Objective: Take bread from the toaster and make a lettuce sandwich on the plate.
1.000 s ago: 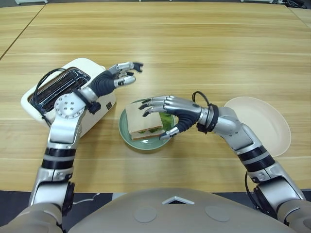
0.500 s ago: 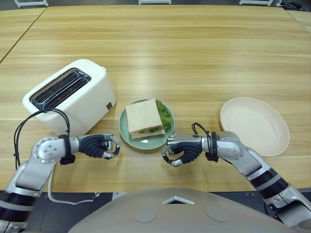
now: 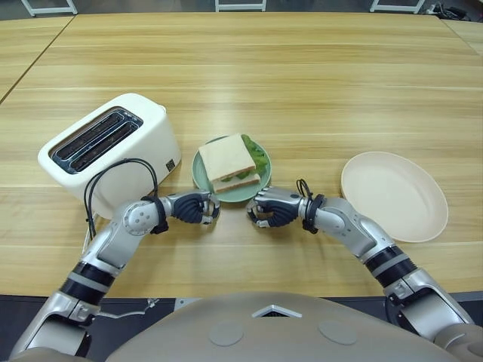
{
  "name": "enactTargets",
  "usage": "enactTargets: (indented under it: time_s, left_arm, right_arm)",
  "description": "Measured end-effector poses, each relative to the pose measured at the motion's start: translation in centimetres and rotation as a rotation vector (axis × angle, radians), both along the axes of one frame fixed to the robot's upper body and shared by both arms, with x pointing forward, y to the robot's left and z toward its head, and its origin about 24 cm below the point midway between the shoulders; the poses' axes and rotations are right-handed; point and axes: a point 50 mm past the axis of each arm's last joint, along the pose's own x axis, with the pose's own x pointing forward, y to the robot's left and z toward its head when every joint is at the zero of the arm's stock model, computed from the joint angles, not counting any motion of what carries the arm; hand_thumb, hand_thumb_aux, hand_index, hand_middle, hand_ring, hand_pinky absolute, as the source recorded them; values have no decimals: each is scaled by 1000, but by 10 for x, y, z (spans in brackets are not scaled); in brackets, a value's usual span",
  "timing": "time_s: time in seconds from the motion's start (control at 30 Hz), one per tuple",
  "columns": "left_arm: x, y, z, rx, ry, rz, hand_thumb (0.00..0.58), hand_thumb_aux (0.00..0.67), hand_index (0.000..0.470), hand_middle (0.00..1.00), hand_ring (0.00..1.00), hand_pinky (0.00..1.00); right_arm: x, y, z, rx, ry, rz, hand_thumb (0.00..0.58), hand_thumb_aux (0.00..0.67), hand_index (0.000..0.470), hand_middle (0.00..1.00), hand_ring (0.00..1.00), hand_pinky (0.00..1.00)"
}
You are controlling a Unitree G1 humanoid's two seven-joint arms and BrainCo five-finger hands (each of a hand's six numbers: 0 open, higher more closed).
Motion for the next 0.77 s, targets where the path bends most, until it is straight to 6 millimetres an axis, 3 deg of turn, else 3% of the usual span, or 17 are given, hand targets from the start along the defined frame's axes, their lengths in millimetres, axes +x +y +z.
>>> enactTargets:
  time_s: [0.07, 0.1, 0.13, 0.17, 0.2, 0.23, 0.33, 0.37, 0.47, 0.57, 0.63, 0.77]
  left_arm:
    - [8, -4, -2, -9, -16, 26, 580, 670, 470, 1000, 1000, 1000]
    - [9, -5, -2, -20, -12, 29, 567, 570, 400, 518, 518, 518]
    - [9, -5, -2, -51, 2, 37, 194, 123, 87, 0, 0, 0]
    - [7, -5, 0, -92, 31, 31, 0, 0, 0, 0, 0, 0]
    - [-1, -6, 3, -157, 68, -5, 0, 0, 0, 0, 0, 0]
    - [-12, -8, 6, -231, 97, -34, 0, 0, 0, 0, 0, 0]
    - [-27, -5, 40, -527, 12, -39, 0, 0, 0, 0, 0, 0]
    - [-20, 4, 78, -723, -219, 49, 0, 0, 0, 0, 0, 0]
    - [-14, 22, 121, -886, -651, 234, 0, 0, 0, 0, 0, 0]
    - [-10, 13, 106, -803, -811, 323, 0, 0, 0, 0, 0, 0]
    - [-6, 6, 89, -750, -813, 340, 0, 0, 0, 0, 0, 0]
    - [4, 5, 75, -688, -832, 368, 0, 0, 0, 0, 0, 0]
  right_arm:
    - [7, -5, 0, 1, -34, -45, 580, 670, 470, 1000, 1000, 1000]
    - [9, -6, 1, 10, -40, -60, 580, 670, 470, 1000, 1000, 1000]
    - [10, -7, 2, 28, -39, -74, 567, 570, 400, 0, 0, 0]
    - [10, -7, 4, 64, -33, -83, 458, 363, 254, 0, 0, 0]
    - [8, -5, 12, 137, -26, -83, 128, 79, 55, 0, 0, 0]
    - [6, -4, 21, 205, -28, -75, 0, 0, 0, 0, 0, 0]
    - [-3, -5, 65, 486, -125, -63, 0, 0, 0, 0, 0, 0]
    - [-3, -14, 97, 636, -284, -110, 0, 0, 0, 0, 0, 0]
    - [-4, -31, 140, 828, -598, -259, 0, 0, 0, 0, 0, 0]
    - [-8, -28, 143, 969, -644, -377, 0, 0, 0, 0, 0, 0]
    - [-11, -20, 133, 935, -640, -376, 0, 0, 0, 0, 0, 0]
    - [-6, -24, 127, 919, -627, -414, 0, 0, 0, 0, 0, 0]
